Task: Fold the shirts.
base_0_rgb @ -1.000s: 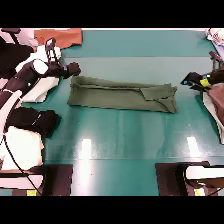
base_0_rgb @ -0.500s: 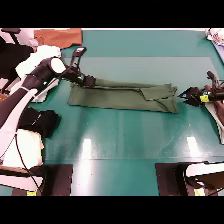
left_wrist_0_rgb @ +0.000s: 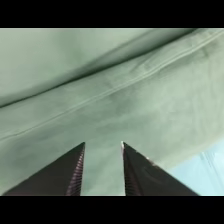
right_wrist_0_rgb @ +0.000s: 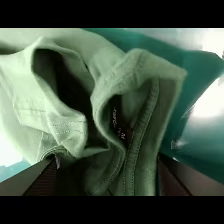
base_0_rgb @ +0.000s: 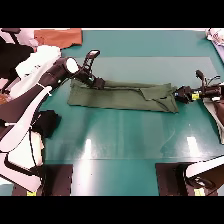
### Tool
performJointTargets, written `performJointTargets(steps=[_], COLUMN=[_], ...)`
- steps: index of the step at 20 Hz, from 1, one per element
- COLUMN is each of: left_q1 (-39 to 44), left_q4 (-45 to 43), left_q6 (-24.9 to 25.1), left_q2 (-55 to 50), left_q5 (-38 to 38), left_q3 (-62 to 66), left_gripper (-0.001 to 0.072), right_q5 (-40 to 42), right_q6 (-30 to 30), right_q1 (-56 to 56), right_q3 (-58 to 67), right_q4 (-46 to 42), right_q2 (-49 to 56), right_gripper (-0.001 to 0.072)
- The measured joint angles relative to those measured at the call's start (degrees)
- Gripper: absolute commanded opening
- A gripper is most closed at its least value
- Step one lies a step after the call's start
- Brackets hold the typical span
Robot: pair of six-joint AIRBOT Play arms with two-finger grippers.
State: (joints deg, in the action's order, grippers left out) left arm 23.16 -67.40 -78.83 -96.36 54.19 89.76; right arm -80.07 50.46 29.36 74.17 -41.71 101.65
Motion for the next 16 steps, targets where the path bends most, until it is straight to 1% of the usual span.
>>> performJointTargets(steps=[3, 8, 12, 16], left_q1=[0.1, 0.2, 0.2, 0.2], left_q4=[-0.1, -0.1, -0.1, 0.0], left_q6=[-0.2, -0.3, -0.5, -0.7], left_q2=[-0.4, -0.6, -0.6, -0.6], left_q5=[0.1, -0.6, -1.3, -1.5], left_q3=[0.3, 0.4, 0.4, 0.5], left_gripper=[0.0278, 0.0278, 0.0278, 0.0278], right_q5=[-1.7, -4.6, -4.7, -4.0], right_q6=[0.5, 2.0, 2.4, 2.6], right_q1=[1.9, 4.7, 3.3, -0.1], right_q3=[3.0, 5.5, 5.9, 6.1], right_q4=[-0.2, 3.3, 2.8, 0.7], right_q2=[0.7, -2.2, -3.2, -1.1], right_gripper=[0.0709, 0.0710, 0.0712, 0.0713])
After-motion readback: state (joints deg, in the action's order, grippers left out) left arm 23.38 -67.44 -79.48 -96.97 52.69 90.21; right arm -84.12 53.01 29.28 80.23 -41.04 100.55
